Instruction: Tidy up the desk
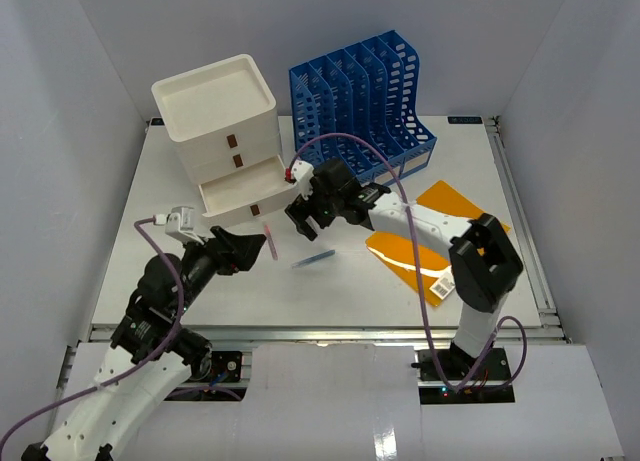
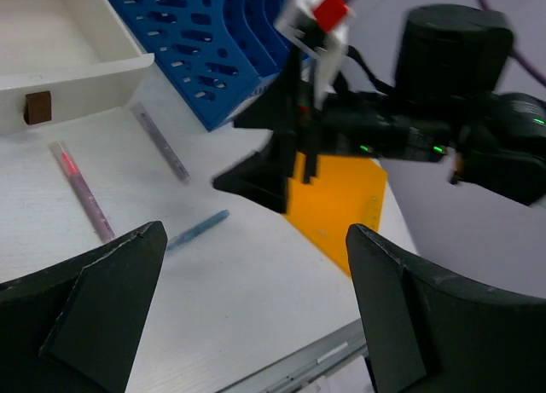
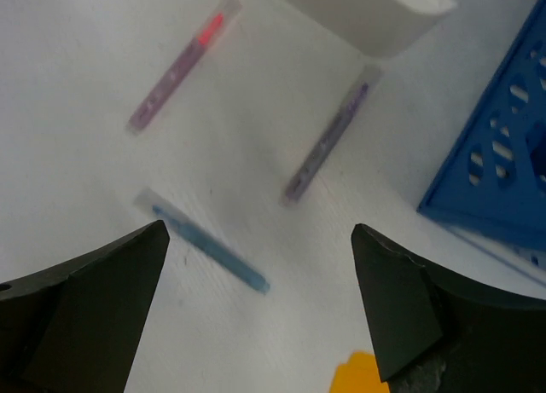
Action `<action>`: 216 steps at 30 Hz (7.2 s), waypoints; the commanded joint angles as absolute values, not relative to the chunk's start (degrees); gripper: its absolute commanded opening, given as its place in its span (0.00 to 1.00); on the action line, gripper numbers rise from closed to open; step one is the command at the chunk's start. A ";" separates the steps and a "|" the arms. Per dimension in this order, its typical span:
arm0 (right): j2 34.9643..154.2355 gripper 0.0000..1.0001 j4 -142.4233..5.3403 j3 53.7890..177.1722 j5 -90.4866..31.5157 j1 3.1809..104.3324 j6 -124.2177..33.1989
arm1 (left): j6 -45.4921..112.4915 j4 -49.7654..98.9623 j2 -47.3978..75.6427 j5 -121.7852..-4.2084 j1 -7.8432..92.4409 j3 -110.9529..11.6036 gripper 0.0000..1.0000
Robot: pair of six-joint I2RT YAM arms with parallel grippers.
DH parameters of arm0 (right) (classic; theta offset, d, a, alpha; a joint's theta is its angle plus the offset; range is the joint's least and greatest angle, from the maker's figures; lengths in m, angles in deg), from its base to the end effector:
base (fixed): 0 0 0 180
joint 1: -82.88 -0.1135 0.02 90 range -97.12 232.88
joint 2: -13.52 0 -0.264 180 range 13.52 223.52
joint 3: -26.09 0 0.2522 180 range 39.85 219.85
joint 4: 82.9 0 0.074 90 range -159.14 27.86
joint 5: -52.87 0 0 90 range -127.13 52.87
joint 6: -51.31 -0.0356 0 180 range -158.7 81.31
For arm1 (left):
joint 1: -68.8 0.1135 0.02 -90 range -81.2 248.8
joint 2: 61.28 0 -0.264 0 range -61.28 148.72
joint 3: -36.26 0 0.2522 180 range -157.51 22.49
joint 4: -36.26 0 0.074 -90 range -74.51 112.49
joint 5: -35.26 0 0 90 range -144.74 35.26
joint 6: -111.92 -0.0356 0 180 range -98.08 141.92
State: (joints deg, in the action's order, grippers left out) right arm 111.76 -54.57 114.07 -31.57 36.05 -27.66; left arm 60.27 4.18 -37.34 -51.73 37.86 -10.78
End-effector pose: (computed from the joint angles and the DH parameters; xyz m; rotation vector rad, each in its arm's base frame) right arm 0.2654 0.2879 0.2616 -1.1485 1.9679 0.4423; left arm 0.1029 -0.0595 0.3025 -0.1568 1.7960 -0.8365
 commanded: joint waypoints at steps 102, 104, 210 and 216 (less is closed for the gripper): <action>74.16 0.91 -41.10 88.01 33.63 78.66 3.76 | 67.80 3.50 33.82 -27.58 37.42 -30.07 0.45; 73.91 0.91 -41.10 87.66 34.58 79.36 3.76 | 67.71 2.30 34.85 -27.15 37.25 -31.02 0.44; 133.75 0.12 -24.63 130.50 -8.18 36.04 25.97 | 50.75 0.49 -46.17 -74.60 60.54 -7.86 0.96; 132.35 0.08 -23.24 142.73 -5.22 35.86 23.22 | 50.92 0.74 -46.13 -74.69 60.54 -7.65 0.96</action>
State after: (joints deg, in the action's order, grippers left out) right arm 133.44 -24.88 132.10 -8.65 36.30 24.73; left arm 50.87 0.23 -45.80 -74.76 60.39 -8.09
